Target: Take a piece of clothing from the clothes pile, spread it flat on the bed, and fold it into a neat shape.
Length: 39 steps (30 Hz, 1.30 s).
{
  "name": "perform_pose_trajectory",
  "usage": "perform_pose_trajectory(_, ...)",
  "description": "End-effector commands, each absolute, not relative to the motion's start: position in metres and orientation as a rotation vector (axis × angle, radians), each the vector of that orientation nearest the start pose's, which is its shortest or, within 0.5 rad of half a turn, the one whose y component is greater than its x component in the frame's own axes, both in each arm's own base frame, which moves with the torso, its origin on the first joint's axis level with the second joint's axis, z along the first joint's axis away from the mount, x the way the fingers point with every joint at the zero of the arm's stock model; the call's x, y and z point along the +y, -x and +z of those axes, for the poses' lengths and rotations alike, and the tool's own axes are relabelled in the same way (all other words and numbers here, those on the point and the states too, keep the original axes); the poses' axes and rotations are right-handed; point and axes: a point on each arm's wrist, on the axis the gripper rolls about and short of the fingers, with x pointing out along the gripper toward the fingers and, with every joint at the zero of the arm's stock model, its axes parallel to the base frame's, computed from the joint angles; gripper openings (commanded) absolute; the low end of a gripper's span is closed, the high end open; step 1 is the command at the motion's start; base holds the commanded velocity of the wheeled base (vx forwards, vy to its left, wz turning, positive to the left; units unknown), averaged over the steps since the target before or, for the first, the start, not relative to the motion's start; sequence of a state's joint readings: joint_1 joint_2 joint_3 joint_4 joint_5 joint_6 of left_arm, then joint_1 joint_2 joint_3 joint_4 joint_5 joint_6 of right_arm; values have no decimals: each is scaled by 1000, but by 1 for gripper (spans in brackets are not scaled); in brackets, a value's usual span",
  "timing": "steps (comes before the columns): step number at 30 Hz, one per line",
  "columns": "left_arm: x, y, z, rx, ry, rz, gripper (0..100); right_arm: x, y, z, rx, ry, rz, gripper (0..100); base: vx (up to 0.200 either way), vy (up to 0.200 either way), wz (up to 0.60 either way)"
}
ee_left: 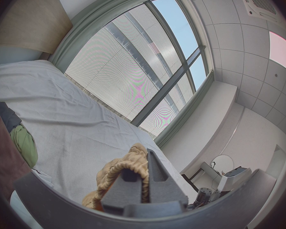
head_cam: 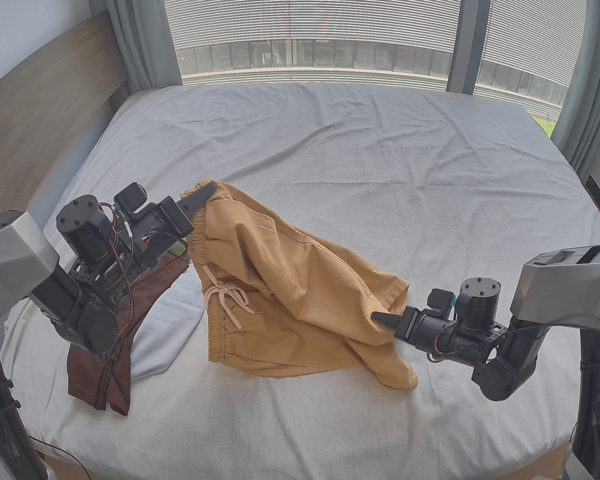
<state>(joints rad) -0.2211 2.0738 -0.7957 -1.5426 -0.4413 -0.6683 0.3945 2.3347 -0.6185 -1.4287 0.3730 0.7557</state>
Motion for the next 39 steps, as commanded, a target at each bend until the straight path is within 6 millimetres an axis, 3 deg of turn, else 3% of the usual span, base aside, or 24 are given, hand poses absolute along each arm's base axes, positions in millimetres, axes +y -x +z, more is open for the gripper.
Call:
perform_pose_trajectory(1, -89, -354, 142, -35, 611, -718, 0, 149, -287, 33, 557, -699, 714, 0, 0, 0, 0)
perform_pose_trajectory(6, -87, -354, 142, -35, 611, -711, 0, 155, -260, 22, 653, -668, 736, 0, 0, 0, 0)
perform_pose_trajectory(14, -86, -354, 141, -31, 610, -708, 0, 159, -264, -33, 765, -607, 696, 0, 0, 0, 0)
perform_pose_trajectory(19, -86, -354, 141, -31, 610, -710, 0, 158, -266, -40, 774, -597, 683, 0, 0, 0, 0)
perform_pose_trajectory(20, -86, -354, 141, -31, 610, -710, 0, 158, -266, -40, 772, -599, 683, 100, 0, 0, 0)
perform_pose_trajectory(39, -87, -353, 139, -23, 611, -711, 0, 160, -298, -18, 613, -650, 676, 100, 0, 0, 0)
